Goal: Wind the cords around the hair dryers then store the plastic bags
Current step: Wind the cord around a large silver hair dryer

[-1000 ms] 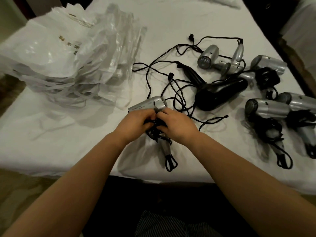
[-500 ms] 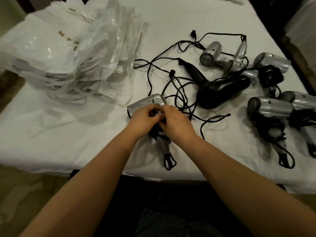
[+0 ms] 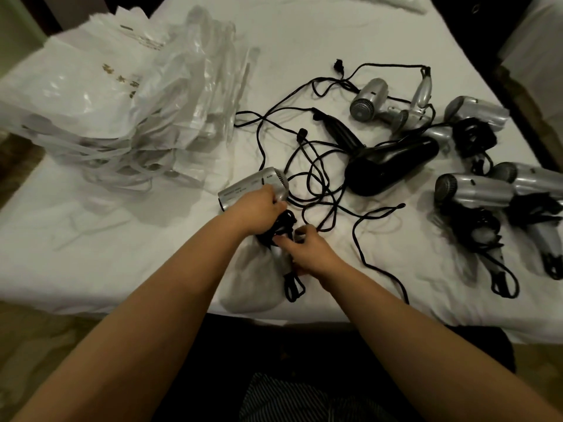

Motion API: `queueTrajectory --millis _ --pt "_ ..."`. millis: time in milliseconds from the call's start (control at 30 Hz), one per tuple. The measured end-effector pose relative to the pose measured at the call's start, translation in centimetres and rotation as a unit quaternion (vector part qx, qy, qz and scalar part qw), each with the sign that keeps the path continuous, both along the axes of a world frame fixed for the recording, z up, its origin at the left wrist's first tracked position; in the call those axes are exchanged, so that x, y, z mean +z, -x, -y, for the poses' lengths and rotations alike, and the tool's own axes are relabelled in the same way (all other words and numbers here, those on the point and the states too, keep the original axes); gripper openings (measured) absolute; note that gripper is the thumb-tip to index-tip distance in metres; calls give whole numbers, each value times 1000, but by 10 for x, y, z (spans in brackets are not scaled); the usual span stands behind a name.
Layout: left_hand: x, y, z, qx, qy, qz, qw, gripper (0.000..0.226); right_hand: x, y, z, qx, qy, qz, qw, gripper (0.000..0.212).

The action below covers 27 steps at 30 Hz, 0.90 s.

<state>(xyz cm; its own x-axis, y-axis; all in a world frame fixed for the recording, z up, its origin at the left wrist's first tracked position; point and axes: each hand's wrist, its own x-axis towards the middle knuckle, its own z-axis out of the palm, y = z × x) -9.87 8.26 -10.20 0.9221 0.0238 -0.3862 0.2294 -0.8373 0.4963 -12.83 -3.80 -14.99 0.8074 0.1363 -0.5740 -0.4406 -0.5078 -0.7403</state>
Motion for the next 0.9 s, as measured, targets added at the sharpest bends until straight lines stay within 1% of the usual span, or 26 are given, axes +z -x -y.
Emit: queueTrajectory --millis 33,100,167,200,233,300,333,433,500,600,667,733,833,867,900 --pt "1 0 -1 27 39 -8 999 34 0 3 -4 -3 -29 -4 1000 66" --pt "2 0 -2 67 101 -14 992 33 -3 9 -11 11 -35 14 999 67" --pt "3 3 -3 69 128 -7 989 22 -5 13 -14 -9 -22 19 1000 55" --pt "5 5 -3 71 134 1 988 16 -5 14 -15 -29 -33 11 999 48" --pt "6 6 -3 75 139 13 987 14 -5 15 -15 -44 -46 2 998 43" --pt "5 8 -5 85 125 62 987 22 -2 14 -16 -42 -46 8 998 42" --pt "5 7 -5 91 111 93 985 22 0 14 -15 -36 -40 23 998 44" --pt "10 2 -5 113 94 173 974 8 6 12 -14 -17 4 87 996 45" --pt "14 1 -4 107 57 195 973 4 9 13 -14 -12 18 105 994 46" --pt "12 2 -2 56 4 220 974 13 13 13 -13 4 44 100 994 49" --pt "11 3 -2 42 0 245 969 14 16 11 -9 13 57 103 993 50" --pt "13 9 -2 48 3 265 963 15 19 10 -7 8 43 100 994 50" --pt "20 19 1 89 26 297 950 18 25 12 -5 -12 17 93 995 47" --pt "22 19 3 92 20 309 947 19 26 11 -4 -13 26 99 995 46" --pt "23 20 5 78 3 314 946 19 26 11 -2 -3 54 112 992 46"
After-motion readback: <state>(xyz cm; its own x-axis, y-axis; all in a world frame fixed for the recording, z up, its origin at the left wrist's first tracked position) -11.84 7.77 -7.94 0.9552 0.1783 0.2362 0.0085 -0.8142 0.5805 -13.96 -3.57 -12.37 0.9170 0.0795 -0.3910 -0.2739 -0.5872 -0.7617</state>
